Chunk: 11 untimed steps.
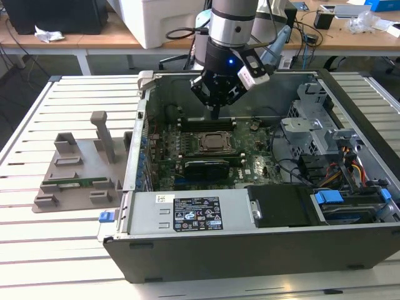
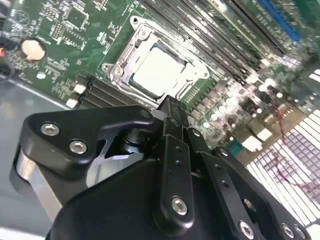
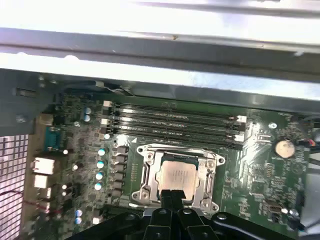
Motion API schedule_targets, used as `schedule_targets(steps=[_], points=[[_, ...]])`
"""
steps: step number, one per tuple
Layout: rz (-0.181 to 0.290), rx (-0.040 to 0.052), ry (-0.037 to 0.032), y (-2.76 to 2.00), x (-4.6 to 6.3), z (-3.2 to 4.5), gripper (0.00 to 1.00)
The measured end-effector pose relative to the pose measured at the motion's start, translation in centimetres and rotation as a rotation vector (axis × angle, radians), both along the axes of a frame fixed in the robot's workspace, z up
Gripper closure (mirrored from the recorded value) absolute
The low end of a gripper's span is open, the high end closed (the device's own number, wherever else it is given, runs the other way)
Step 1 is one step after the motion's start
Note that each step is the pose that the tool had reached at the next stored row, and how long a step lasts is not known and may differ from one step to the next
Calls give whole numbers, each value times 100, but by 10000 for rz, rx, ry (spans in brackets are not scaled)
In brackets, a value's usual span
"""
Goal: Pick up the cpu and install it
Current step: 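Install the second cpu locking lever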
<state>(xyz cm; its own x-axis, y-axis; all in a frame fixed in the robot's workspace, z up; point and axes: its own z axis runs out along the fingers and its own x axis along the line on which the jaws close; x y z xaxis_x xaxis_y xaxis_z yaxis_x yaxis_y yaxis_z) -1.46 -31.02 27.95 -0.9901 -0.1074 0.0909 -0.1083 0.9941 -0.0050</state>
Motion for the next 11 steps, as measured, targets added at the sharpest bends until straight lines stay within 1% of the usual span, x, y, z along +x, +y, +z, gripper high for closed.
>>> schedule_targets(steps=[2,11], points=[[0,1,0,0,0,18,89],[0,-1,0,0,0,22,89]])
